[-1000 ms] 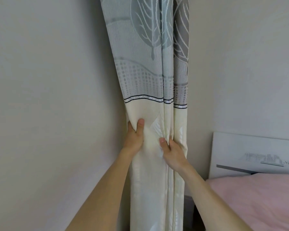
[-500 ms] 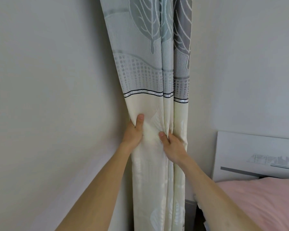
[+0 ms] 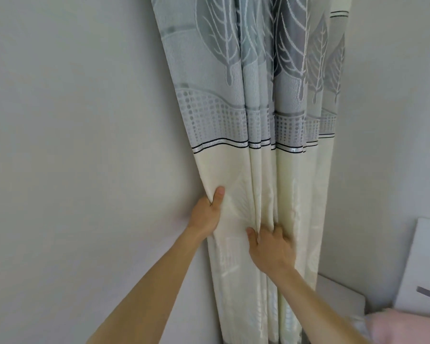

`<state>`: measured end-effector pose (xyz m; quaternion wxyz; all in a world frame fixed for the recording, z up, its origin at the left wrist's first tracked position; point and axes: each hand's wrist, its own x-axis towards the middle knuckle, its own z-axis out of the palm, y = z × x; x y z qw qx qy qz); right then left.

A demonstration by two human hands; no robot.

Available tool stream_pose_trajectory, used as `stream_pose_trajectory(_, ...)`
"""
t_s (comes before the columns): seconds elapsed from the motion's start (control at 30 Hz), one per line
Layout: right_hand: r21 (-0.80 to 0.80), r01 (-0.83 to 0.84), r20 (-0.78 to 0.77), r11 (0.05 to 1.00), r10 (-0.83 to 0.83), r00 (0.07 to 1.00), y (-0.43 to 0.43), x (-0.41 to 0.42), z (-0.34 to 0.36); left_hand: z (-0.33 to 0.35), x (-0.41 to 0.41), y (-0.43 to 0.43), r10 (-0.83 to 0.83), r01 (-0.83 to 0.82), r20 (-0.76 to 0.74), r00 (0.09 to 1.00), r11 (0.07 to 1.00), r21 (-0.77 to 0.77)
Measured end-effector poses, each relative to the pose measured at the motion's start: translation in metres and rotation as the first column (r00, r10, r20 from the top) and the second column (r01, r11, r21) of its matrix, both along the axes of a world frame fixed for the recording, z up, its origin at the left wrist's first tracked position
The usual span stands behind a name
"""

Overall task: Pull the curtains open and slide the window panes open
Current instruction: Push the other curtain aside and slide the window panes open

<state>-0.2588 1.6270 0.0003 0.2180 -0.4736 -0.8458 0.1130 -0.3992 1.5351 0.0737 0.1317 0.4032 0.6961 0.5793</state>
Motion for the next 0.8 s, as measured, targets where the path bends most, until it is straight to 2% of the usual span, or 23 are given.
stream_pose_trajectory(0.1, -0.034, -0.022, 0.186, 0.999, 0.028, 0.982, -0.033, -0.001, -0.012, -0.008, 0.001, -0.046, 0.076, -0.081, -0.062, 0.995, 0.993, -0.087)
stream_pose_trajectory(0.23, -0.157, -0.078, 0.398, 0.985, 0.135, 0.907, -0.082, -0.009, -0.012, -0.017, 0.003, -0.111, 0.18, -0.235, -0.219, 0.959, 0.936, -0.263)
stream_pose_trajectory(0.33, -0.45, -0.056, 0.382, 0.891, 0.249, 0.89, -0.119, -0.019, 0.0, -0.022, 0.008, -0.154, 0.2, -0.343, -0.369, 0.908, 0.86, -0.378)
stream_pose_trajectory(0.4, -0.658, -0.113, 0.285, 0.745, 0.385, 0.878, -0.157, -0.031, 0.005, -0.024, 0.01, -0.194, 0.206, -0.404, -0.432, 0.878, 0.804, -0.437)
stream_pose_trajectory(0.43, -0.709, -0.181, 0.203, 0.681, 0.444, 0.873, -0.174, -0.037, 0.006, -0.025, 0.01, -0.214, 0.197, -0.412, -0.445, 0.874, 0.784, -0.463)
stream_pose_trajectory(0.5, -0.688, -0.36, 0.048, 0.629, 0.535, 0.843, -0.213, -0.048, 0.005, -0.026, 0.008, -0.261, 0.152, -0.406, -0.46, 0.875, 0.746, -0.528)
stream_pose_trajectory(0.57, -0.596, -0.516, -0.004, 0.615, 0.641, 0.768, -0.254, -0.055, 0.003, -0.028, 0.007, -0.315, 0.136, -0.403, -0.446, 0.885, 0.704, -0.585)
stream_pose_trajectory(0.63, -0.479, -0.654, 0.049, 0.586, 0.761, 0.646, -0.3, -0.062, 0.002, -0.031, 0.005, -0.373, 0.165, -0.404, -0.405, 0.899, 0.668, -0.625)
stream_pose_trajectory(0.73, -0.305, -0.796, 0.159, 0.522, 0.853, 0.498, -0.369, -0.074, 0.005, -0.032, 0.004, -0.459, 0.201, -0.407, -0.367, 0.908, 0.627, -0.664)
stream_pose_trajectory(0.8, -0.356, -0.813, 0.12, 0.46, 0.886, 0.448, -0.42, -0.083, 0.009, -0.03, 0.007, -0.517, 0.245, -0.437, -0.367, 0.897, 0.605, -0.665)
